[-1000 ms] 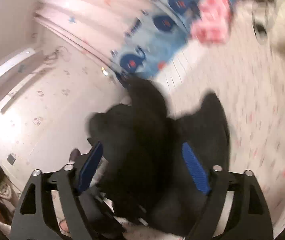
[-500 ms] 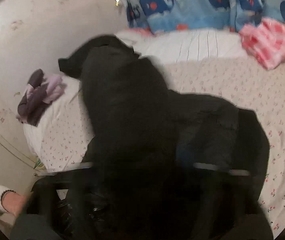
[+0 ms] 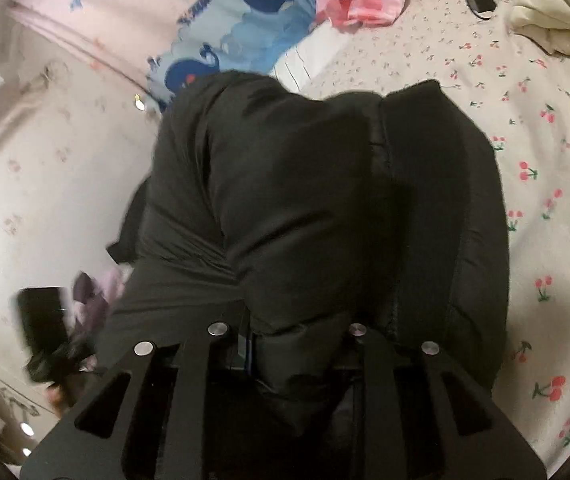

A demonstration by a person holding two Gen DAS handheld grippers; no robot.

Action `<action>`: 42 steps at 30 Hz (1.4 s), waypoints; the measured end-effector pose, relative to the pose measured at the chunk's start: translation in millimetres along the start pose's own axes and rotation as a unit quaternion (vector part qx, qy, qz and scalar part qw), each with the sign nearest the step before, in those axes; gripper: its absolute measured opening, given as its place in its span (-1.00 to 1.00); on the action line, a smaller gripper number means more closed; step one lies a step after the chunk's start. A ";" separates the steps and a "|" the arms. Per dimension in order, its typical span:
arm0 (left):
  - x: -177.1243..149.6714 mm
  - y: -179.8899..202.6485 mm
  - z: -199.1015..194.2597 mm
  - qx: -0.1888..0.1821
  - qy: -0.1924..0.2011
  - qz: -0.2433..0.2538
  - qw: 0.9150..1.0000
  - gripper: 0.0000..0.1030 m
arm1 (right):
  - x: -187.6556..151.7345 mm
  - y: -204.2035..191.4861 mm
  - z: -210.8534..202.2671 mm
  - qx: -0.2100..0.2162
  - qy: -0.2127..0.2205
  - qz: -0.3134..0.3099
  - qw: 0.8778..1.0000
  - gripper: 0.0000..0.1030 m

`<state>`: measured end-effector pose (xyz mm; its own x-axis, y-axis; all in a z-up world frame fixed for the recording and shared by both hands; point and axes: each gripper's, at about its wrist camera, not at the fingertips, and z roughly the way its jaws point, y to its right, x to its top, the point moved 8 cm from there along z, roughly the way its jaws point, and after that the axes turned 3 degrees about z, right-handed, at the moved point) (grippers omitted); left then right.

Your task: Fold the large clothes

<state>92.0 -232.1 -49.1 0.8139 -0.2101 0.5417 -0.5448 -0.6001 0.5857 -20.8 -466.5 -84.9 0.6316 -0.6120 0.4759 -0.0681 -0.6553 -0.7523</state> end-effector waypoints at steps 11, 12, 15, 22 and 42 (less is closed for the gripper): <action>2.8 -26.1 -6.0 -0.019 0.006 -0.008 1.000 0.62 | -12.5 -50.0 91.1 0.105 -0.013 0.034 0.994 -0.51; 7.3 -29.8 -22.1 -0.007 0.018 0.001 1.000 0.62 | -14.8 -67.9 106.1 0.118 -0.025 0.023 0.992 -0.51; 7.8 -55.0 -75.5 0.070 0.030 0.037 0.996 0.62 | -34.6 -120.3 151.5 0.126 -0.081 -0.031 0.988 -0.52; -8.6 -94.1 -124.3 0.214 0.035 0.059 0.974 0.60 | -58.6 -93.8 151.1 0.056 -0.115 -0.038 0.991 -0.53; -28.0 -50.6 -5.9 0.104 -0.042 0.176 0.978 0.60 | -24.7 -44.9 201.5 -0.160 -0.086 -0.113 0.977 0.03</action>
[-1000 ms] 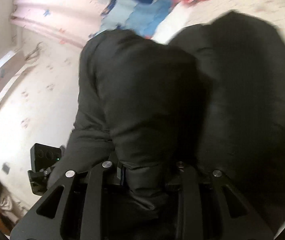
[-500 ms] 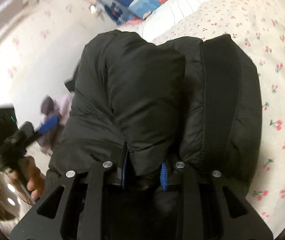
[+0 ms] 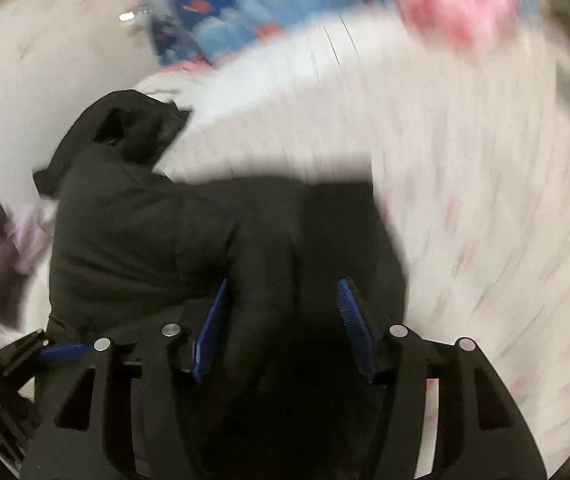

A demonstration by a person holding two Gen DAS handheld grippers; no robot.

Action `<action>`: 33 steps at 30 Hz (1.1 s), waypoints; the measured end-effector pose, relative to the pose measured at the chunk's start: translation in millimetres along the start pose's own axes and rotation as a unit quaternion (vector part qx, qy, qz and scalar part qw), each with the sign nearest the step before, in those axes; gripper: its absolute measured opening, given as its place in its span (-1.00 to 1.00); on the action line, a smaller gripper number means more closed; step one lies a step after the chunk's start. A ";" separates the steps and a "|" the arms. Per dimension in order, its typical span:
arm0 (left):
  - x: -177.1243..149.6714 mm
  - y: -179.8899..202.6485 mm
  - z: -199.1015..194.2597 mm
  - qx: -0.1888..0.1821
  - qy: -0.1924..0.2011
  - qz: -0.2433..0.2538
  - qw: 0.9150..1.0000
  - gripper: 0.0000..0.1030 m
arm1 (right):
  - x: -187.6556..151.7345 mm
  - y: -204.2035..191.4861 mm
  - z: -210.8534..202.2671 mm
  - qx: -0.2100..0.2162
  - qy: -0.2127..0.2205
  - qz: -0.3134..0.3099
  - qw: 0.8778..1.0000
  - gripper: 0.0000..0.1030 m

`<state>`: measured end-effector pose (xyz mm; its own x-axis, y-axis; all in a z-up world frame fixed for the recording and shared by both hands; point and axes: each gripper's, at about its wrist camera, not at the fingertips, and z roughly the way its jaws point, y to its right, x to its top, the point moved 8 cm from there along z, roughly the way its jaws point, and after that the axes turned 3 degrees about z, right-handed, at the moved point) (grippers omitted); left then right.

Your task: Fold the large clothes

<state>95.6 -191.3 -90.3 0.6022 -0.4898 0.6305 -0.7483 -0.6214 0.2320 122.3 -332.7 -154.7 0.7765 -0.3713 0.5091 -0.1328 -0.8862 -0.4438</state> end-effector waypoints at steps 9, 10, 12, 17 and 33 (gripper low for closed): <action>-13.4 6.0 -1.9 0.006 -0.008 0.000 1.000 0.60 | 6.9 -22.9 -61.5 0.036 0.054 -0.017 0.998 0.02; -14.1 8.7 -8.9 0.008 0.000 -0.004 1.000 0.60 | 4.1 -39.8 -80.9 0.051 0.079 -0.040 0.995 0.02; -17.2 12.1 -16.6 0.016 0.011 -0.002 1.000 0.60 | -17.0 -61.6 -92.8 0.054 0.079 -0.077 0.992 0.02; -28.1 10.8 -18.8 0.036 0.012 -0.014 0.999 0.60 | -82.2 -55.7 -12.3 0.009 -0.049 -0.093 0.994 0.13; -48.5 10.5 -40.9 0.089 0.030 0.014 0.996 0.61 | 47.6 -110.6 68.4 0.010 -0.020 -0.081 0.996 0.51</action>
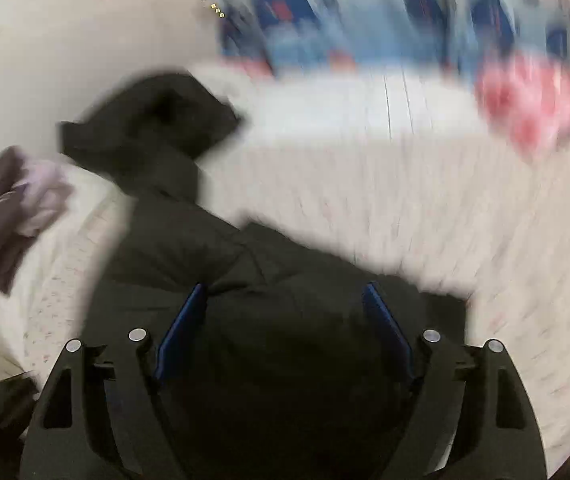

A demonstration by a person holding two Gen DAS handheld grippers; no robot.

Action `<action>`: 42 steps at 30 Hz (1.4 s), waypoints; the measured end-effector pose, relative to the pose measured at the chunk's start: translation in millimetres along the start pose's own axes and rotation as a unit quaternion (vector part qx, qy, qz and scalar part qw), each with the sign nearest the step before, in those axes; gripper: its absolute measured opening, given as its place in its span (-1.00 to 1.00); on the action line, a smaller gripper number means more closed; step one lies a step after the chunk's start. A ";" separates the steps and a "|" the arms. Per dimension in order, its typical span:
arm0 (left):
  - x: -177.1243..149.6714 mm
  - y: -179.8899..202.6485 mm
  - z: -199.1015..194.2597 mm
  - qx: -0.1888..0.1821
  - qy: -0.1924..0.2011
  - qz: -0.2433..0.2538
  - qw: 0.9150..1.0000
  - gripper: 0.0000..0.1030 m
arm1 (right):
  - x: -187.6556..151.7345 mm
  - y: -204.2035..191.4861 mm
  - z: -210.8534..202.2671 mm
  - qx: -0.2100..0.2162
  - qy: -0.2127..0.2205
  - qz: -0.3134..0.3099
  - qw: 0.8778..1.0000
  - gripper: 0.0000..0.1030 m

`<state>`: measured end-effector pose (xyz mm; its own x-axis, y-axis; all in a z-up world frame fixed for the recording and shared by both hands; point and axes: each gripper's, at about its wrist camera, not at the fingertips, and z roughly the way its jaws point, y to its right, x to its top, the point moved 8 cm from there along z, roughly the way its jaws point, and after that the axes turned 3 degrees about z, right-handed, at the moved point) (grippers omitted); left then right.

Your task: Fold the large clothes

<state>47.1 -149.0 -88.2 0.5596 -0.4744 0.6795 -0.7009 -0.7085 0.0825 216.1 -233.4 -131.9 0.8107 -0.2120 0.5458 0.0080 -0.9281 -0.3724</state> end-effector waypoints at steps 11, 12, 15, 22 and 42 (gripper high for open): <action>-13.6 18.7 -17.3 0.067 0.005 0.033 0.997 0.61 | -60.3 -7.2 -116.4 0.008 0.078 -0.023 0.997 0.52; -15.5 20.8 -21.7 0.077 0.008 0.034 0.996 0.61 | -77.6 -11.2 -125.6 0.004 0.079 -0.030 0.996 0.54; -20.4 22.9 -26.9 0.095 0.016 0.026 0.995 0.61 | -137.9 3.8 -104.9 -0.034 0.005 -0.049 0.998 0.58; -26.4 27.4 -50.5 0.150 0.032 0.013 0.988 0.61 | -136.1 -9.2 -136.1 -0.025 0.042 -0.025 0.998 0.67; -15.9 18.6 -83.9 0.209 0.096 -0.011 0.973 0.67 | -58.1 -32.9 -184.4 -0.057 0.151 -0.055 0.985 0.86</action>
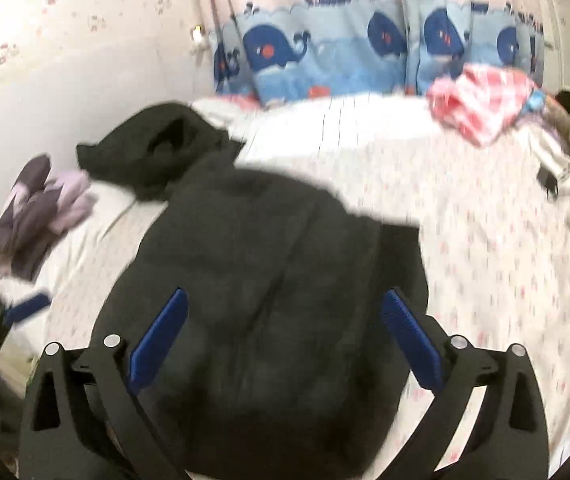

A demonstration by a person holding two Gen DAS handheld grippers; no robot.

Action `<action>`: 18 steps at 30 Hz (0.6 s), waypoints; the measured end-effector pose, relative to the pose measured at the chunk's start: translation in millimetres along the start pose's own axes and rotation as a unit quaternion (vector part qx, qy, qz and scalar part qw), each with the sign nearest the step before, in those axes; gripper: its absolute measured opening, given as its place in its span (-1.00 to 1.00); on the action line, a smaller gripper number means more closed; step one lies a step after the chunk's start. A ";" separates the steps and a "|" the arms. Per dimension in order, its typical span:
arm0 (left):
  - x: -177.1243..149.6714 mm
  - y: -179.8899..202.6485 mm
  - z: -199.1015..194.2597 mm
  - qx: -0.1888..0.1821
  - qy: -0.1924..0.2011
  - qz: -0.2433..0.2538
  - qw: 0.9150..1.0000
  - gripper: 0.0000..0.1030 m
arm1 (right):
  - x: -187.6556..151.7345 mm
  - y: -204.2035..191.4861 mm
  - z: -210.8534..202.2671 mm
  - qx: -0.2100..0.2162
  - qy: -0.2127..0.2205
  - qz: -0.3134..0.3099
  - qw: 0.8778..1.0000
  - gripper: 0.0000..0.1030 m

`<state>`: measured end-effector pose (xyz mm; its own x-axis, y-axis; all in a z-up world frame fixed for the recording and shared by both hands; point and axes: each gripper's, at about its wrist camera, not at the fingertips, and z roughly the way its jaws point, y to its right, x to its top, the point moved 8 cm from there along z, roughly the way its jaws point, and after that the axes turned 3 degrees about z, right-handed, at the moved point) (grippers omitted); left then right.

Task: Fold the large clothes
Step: 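Grasp the black jacket's hood end with the right tool and fold it over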

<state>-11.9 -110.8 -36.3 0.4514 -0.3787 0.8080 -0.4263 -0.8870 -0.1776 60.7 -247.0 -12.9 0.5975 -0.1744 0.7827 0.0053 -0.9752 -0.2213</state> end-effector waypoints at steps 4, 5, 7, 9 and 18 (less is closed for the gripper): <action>2.3 -5.1 21.4 -0.009 -0.010 -0.030 0.999 0.73 | -16.9 24.2 78.7 -0.023 -0.077 0.040 0.996 0.86; 0.3 -6.2 29.3 -0.016 -0.019 -0.039 0.999 0.74 | -35.0 27.0 104.7 0.000 -0.120 0.060 0.991 0.86; -6.7 -8.3 53.2 -0.029 -0.050 -0.057 0.997 0.74 | -48.1 37.1 121.2 0.019 -0.142 0.088 0.986 0.87; -17.0 -8.0 70.7 -0.037 -0.077 -0.066 0.994 0.75 | -43.5 38.7 113.9 0.012 -0.151 0.085 0.985 0.87; -22.2 -12.7 40.3 -0.018 -0.061 -0.059 0.996 0.77 | -76.4 12.1 21.5 0.010 -0.130 0.024 0.991 0.86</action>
<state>15.1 -101.8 -74.6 0.5905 -0.3033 0.7479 -0.3912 -0.9181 -0.0635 32.4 -242.5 -87.8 0.7837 -0.1762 0.5957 -0.0129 -0.9633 -0.2679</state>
